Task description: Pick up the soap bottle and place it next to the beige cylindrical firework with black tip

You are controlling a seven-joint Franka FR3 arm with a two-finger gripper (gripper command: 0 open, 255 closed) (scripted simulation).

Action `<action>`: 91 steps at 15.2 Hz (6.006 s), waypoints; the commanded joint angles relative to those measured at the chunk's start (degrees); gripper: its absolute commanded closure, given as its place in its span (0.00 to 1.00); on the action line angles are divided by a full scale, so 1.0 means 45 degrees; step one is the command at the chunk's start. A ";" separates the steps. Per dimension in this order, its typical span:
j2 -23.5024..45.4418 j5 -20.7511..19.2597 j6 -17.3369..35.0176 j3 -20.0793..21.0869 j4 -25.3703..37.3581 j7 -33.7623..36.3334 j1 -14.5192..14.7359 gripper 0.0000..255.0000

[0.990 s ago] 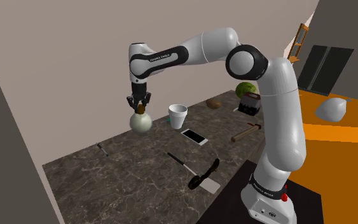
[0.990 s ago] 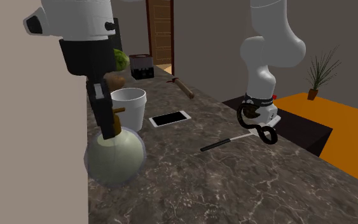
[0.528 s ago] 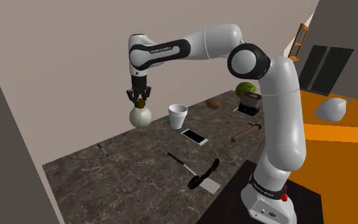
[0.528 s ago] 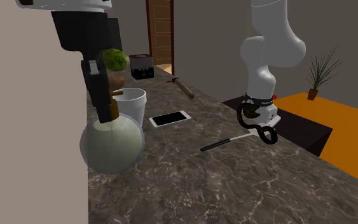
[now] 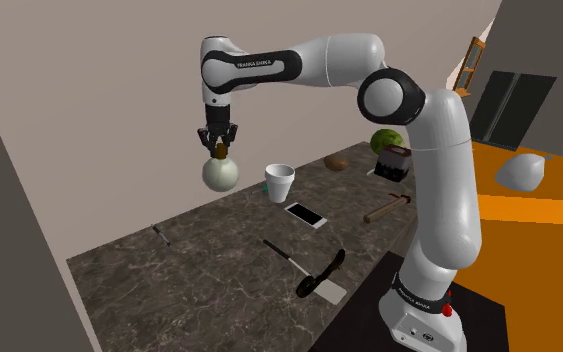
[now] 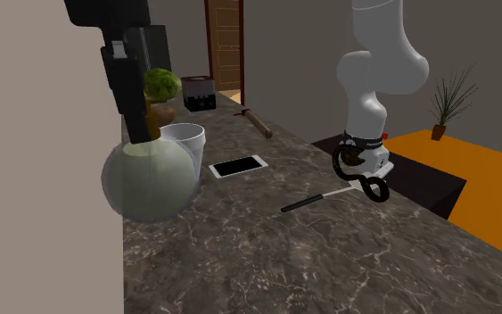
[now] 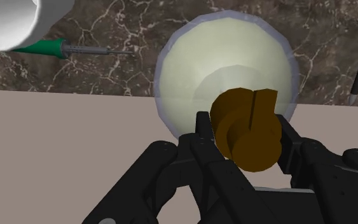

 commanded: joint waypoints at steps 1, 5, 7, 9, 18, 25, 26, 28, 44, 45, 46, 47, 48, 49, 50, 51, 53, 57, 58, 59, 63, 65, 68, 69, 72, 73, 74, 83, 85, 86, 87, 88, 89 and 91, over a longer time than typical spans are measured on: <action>-0.0449 0.0074 -0.0040 -0.0040 -0.0400 -0.0224 -0.0196 1.00; -0.1894 0.0326 0.0267 -0.0264 -0.2120 -0.1134 -0.0926 1.00; -0.2532 0.0437 0.0344 -0.0414 -0.2820 -0.1620 -0.1265 1.00; -0.3120 0.0535 0.0381 -0.0588 -0.3431 -0.2121 -0.1589 1.00; -0.5196 0.0773 0.0166 -0.1603 -0.5249 -0.4508 -0.2928 1.00; -0.6163 0.0752 -0.0284 -0.2584 -0.5739 -0.6460 -0.3898 1.00; -0.6253 0.0740 -0.0362 -0.2732 -0.5747 -0.6745 -0.4036 1.00; -0.6396 0.0714 -0.0525 -0.3035 -0.5718 -0.7319 -0.4309 1.00; -0.5602 0.0826 -0.2175 -0.5593 -0.3222 -1.2182 -0.6579 1.00; -0.5426 0.0883 -0.2308 -0.5753 -0.2918 -1.2505 -0.6740 1.00; -0.5307 0.0923 -0.2394 -0.5852 -0.2718 -1.2708 -0.6845 1.00; -0.5358 0.0907 -0.2208 -0.5844 -0.2953 -1.2695 -0.6840 1.00; -0.5409 0.0891 -0.2022 -0.5839 -0.3187 -1.2683 -0.6834 1.00; -0.5448 0.0878 -0.1840 -0.5835 -0.3406 -1.2672 -0.6829 1.00; -0.5488 0.0866 -0.1658 -0.5831 -0.3626 -1.2662 -0.6824 1.00; -0.5523 0.0855 -0.1477 -0.5827 -0.3840 -1.2653 -0.6820 1.00; -0.5584 0.0835 -0.1120 -0.5821 -0.4256 -1.2636 -0.6814 1.00; -0.5666 0.0809 -0.0416 -0.5814 -0.5038 -1.2611 -0.6807 1.00; -0.5678 0.0805 -0.0242 -0.5814 -0.5223 -1.2607 -0.6806 1.00; -0.5687 0.0801 -0.0069 -0.5813 -0.5405 -1.2603 -0.6805 1.00; -0.5694 0.0798 0.0617 -0.5814 -0.6097 -1.2596 -0.6806 1.00; -0.5679 0.0801 0.0957 -0.5815 -0.6423 -1.2596 -0.6807 1.00; -0.5635 0.0814 0.1463 -0.5819 -0.6887 -1.2601 -0.6811 1.00; -0.5615 0.0820 0.1631 -0.5821 -0.7035 -1.2605 -0.6812 1.00; -0.5537 0.0844 0.2132 -0.5826 -0.7462 -1.2619 -0.6818 1.00; -0.5505 0.0854 0.2299 -0.5828 -0.7599 -1.2625 -0.6820 1.00; -0.5471 0.0865 0.2465 -0.5829 -0.7732 -1.2632 -0.6822 1.00; -0.5039 0.1014 0.3947 -0.5843 -0.8804 -1.2728 -0.6847 1.00; -0.4913 0.1060 0.4274 -0.5844 -0.9011 -1.2758 -0.6854 1.00; -0.4846 0.1085 0.4437 -0.5844 -0.9111 -1.2775 -0.6858 1.00; -0.4777 0.1112 0.4599 -0.5844 -0.9207 -1.2792 -0.6862 1.00; -0.4705 0.1139 0.4761 -0.5843 -0.9301 -1.2811 -0.6866 1.00; -0.4597 0.1182 0.4995 -0.5841 -0.9432 -1.2839 -0.6872 1.00; -0.4597 0.1181 0.4995 -0.5841 -0.9432 -1.2839 -0.6873 1.00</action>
